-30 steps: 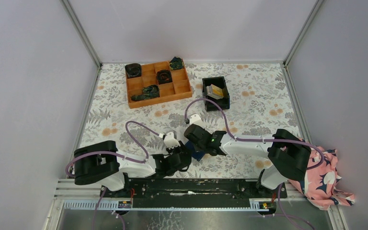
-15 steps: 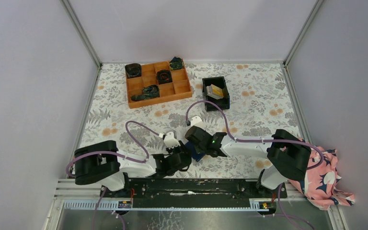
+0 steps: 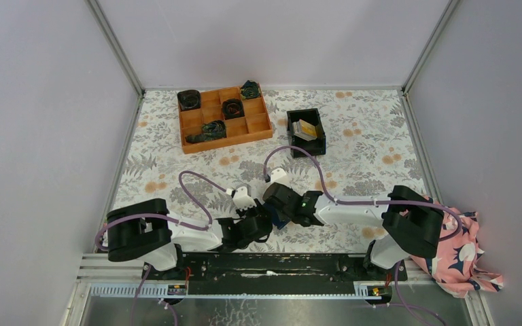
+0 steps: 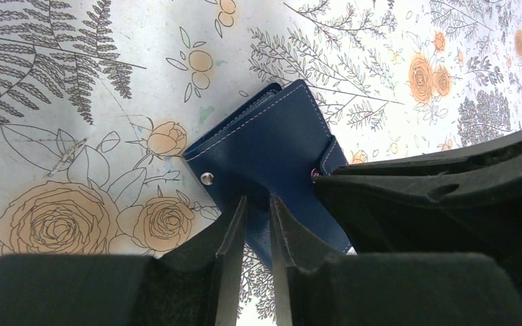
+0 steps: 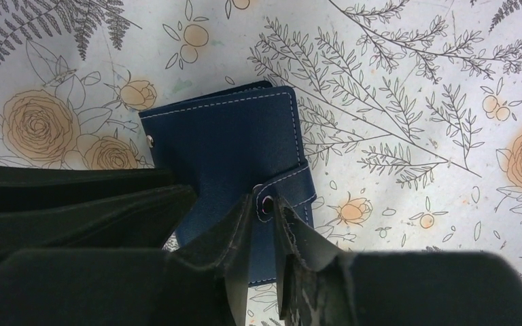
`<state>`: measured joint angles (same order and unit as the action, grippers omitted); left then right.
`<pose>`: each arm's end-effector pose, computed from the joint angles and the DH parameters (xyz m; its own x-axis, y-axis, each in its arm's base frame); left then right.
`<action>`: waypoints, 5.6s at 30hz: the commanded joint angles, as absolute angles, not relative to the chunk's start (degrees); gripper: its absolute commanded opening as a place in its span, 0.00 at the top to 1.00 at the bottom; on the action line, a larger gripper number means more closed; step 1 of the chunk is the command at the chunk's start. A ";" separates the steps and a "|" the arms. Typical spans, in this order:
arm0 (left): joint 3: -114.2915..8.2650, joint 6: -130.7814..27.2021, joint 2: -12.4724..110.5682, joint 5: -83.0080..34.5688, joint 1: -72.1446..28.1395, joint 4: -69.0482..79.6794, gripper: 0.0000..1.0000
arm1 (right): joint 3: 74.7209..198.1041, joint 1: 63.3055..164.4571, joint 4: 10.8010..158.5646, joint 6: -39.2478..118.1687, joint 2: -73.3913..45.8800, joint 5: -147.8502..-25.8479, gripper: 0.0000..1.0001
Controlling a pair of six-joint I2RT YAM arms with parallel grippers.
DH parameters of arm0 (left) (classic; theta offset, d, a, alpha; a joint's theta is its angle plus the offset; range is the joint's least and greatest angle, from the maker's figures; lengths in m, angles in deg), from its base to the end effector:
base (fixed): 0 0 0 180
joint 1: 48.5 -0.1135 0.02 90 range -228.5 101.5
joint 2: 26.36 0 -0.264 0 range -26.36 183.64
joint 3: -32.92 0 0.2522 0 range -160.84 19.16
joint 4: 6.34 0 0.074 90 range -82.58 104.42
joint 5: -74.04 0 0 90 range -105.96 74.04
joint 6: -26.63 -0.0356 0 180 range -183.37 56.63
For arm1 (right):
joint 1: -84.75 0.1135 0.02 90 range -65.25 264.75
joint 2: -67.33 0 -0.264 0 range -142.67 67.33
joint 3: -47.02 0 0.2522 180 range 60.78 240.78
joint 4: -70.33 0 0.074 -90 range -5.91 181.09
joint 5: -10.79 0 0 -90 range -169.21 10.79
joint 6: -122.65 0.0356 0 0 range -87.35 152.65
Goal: Put the credit cards into the card holder
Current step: Close the card holder at the center of the board.
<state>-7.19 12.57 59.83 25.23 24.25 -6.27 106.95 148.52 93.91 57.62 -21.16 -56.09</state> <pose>0.0957 -0.2291 0.1226 -0.6179 -0.4718 -0.6290 -0.0657 0.8281 -0.5566 0.1452 0.2630 0.1726 -0.6196 -0.3792 -0.6872 -0.5040 0.8634 -0.0219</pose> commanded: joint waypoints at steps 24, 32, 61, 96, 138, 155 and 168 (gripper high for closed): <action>-7.65 11.45 62.44 25.20 23.99 -4.93 0.73 | 108.23 149.99 93.98 57.89 -19.89 -52.23 0.80; -7.65 11.43 62.92 24.81 23.97 -5.56 0.73 | 108.80 150.01 93.56 57.68 -20.37 -52.23 0.82; -7.85 10.99 62.84 24.76 23.94 -5.68 0.73 | 109.19 150.06 93.67 57.65 -23.02 -51.70 0.82; -7.95 11.34 63.92 24.41 24.02 -7.04 0.73 | 108.58 152.47 93.44 60.52 -26.42 -53.17 0.82; -8.77 11.60 65.98 24.00 23.91 -7.10 0.74 | 104.67 153.88 95.38 62.31 -17.22 -45.64 0.86; -8.89 11.42 66.11 23.80 23.79 -7.19 0.73 | 104.85 153.92 95.12 62.52 -18.38 -46.79 0.87; -8.33 11.78 66.08 23.67 23.77 -7.58 0.74 | 108.03 154.78 99.74 61.55 -17.49 -45.44 0.79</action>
<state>-9.12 12.62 64.12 25.76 24.10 -9.92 104.74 153.61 96.21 61.60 -19.06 -47.20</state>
